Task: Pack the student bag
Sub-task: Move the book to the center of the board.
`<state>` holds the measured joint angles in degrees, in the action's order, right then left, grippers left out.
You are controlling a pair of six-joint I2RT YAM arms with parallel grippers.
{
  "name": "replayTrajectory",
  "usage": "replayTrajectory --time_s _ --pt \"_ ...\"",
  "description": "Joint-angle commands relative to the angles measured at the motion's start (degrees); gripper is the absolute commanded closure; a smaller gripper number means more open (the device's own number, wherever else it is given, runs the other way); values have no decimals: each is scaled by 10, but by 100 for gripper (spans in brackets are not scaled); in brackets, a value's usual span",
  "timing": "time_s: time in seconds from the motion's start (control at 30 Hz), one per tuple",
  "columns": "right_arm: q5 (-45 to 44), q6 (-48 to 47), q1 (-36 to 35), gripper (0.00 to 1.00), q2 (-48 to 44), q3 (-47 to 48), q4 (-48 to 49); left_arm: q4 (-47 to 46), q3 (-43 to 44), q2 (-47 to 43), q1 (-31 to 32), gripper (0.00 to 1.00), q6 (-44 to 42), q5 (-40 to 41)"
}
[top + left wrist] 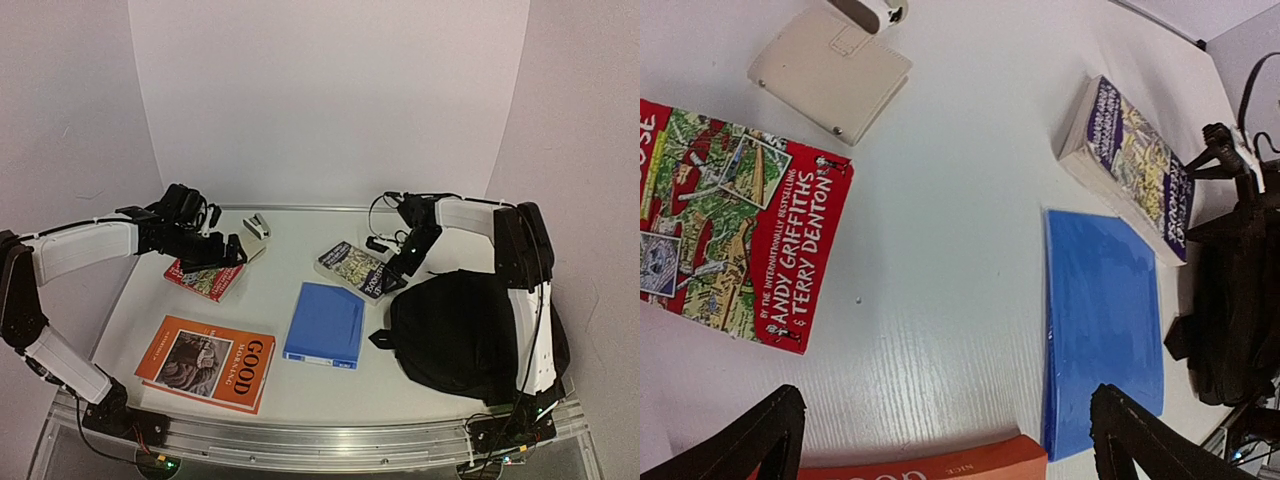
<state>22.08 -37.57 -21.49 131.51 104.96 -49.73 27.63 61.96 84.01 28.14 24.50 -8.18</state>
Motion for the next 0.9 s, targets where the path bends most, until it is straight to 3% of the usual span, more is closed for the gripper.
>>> replayTrajectory --time_s 0.0,0.27,0.47,0.63,0.87 --pt "56 -23 -47 2 30 -4 -62 -34 -14 -22 11 0 -12 -36" --pt "77 31 -96 3 47 40 -60 -37 -1 8 107 0 -64 -23" --pt "104 119 -40 2 -51 69 -60 -33 49 92 193 0 -96 8" --pt "-24 144 16 2 -215 -36 -61 -38 122 170 227 0 -118 9" --pt "-161 149 158 2 -385 -208 -87 -78 257 289 248 2 -132 -61"
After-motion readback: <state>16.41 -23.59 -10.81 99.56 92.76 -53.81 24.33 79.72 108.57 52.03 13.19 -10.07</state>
